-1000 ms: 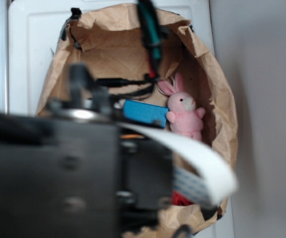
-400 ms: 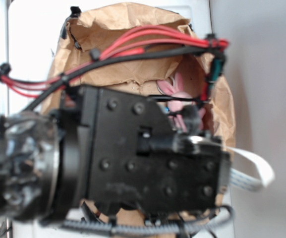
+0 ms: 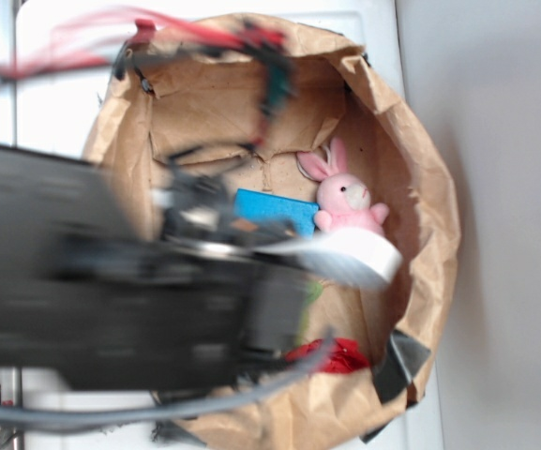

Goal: Grab the green animal.

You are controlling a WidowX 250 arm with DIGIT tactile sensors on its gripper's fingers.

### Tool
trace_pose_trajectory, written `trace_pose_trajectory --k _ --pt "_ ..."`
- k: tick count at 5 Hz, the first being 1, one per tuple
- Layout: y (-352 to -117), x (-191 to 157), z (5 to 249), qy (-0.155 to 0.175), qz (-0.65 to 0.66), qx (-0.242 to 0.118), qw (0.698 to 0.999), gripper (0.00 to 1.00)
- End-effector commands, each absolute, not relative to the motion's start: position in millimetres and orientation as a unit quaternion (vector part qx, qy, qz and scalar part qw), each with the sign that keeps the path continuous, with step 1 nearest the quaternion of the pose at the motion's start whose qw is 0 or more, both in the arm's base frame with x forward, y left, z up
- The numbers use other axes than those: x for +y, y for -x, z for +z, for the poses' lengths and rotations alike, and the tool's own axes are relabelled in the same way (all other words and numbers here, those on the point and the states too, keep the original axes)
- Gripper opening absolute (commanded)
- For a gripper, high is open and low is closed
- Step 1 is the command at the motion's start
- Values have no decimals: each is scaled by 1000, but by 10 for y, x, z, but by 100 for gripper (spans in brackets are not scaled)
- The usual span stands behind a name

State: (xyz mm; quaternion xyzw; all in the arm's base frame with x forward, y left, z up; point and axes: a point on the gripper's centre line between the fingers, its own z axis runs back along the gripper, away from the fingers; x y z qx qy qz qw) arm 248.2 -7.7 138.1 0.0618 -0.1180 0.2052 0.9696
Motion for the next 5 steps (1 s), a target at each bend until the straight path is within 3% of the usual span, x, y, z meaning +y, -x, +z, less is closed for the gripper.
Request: trace_pose_trajectory --k 1,2,3,5 --pt "-2493 -120 1514 -54 207 -145 966 100" --pt "-2510 -88 1493 -14 244 -173 954 100" --pt "-2760 -97 1304 0 252 -175 952 100" --pt "-2932 -228 971 23 236 -155 959 100"
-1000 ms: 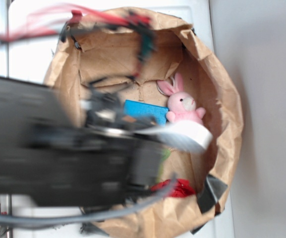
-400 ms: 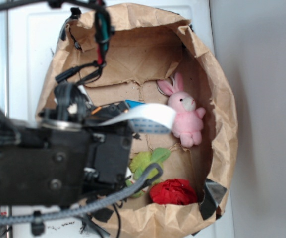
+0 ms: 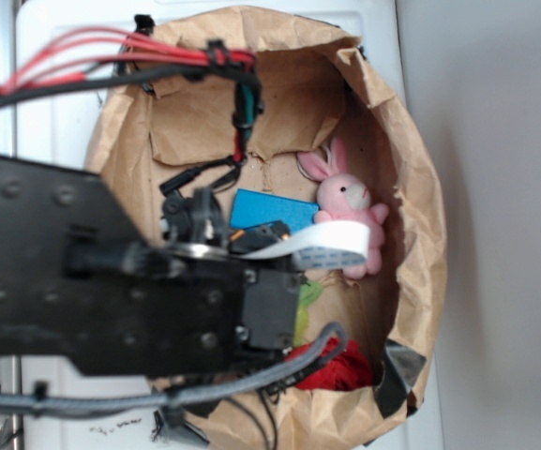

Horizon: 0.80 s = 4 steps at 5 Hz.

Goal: Grab the green animal.

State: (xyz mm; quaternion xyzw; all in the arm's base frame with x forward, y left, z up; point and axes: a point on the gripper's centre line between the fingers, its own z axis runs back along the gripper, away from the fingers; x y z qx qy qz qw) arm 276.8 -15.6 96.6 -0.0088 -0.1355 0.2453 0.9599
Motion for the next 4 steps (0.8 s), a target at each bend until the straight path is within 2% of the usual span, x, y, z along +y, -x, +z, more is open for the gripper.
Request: trace_pose_trajectory --k 1,2,3,4 --pt "-2897 -394 903 61 200 -124 970 100" --pt "-2861 -530 910 82 179 -128 972 100" --pt "-2946 -563 830 88 184 -133 970 100" --pt "-3083 -591 614 61 192 -153 968 100"
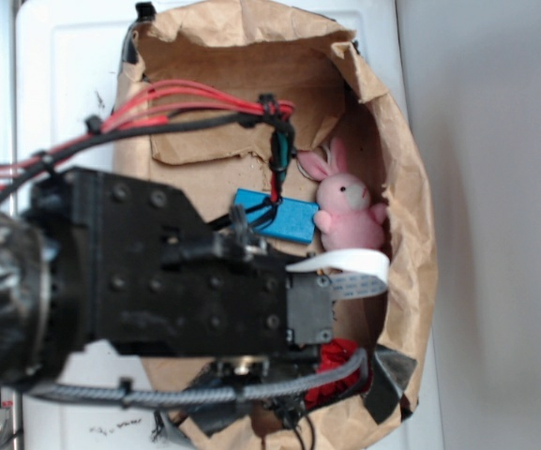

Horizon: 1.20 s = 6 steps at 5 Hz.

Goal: Grab the green animal.

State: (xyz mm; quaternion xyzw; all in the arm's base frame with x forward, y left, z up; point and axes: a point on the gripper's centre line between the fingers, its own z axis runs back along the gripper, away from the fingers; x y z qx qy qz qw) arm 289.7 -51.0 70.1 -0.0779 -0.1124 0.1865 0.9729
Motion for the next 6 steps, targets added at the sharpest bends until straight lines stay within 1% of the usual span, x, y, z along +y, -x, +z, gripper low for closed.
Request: trace_pose_trajectory --k 1,2,3,4,5,6 --pt "-2578 -898 467 27 186 -138 972 100" --pt "-2141 -977 398 11 165 -124 978 100" --pt "-1924 -967 628 40 156 -140 977 0" --pt "-2424 -615 974 61 173 -142 973 0" --pt "-2917 -297 776 55 207 -133 968 100" --pt "-3194 -180 749 55 218 -137 965 100"
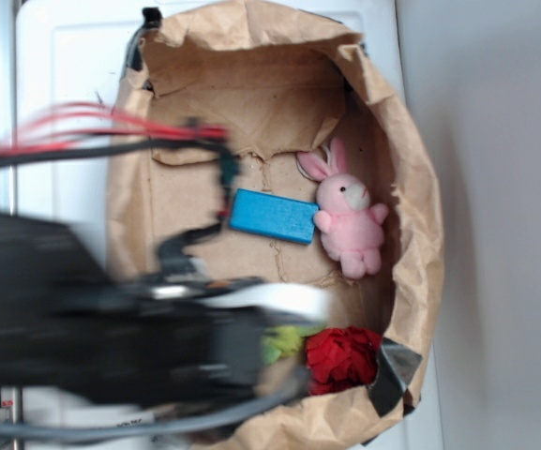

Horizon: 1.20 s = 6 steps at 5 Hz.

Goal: Grab the green animal.

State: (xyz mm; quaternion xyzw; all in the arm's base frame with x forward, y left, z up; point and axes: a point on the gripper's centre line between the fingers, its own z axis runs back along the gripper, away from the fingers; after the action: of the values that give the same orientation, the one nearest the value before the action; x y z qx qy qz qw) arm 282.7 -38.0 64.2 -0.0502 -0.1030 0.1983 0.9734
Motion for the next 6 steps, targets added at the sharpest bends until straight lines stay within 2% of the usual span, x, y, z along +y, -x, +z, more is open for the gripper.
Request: trace_pose_trajectory --k 1,3,4,6 --pt "-3398 -74 734 59 217 -144 964 100" --pt "-3561 -39 752 83 177 -140 971 100" --pt "-3351 -131 872 98 164 -137 972 100" --pt "-2818 -374 1045 104 146 -166 970 100"
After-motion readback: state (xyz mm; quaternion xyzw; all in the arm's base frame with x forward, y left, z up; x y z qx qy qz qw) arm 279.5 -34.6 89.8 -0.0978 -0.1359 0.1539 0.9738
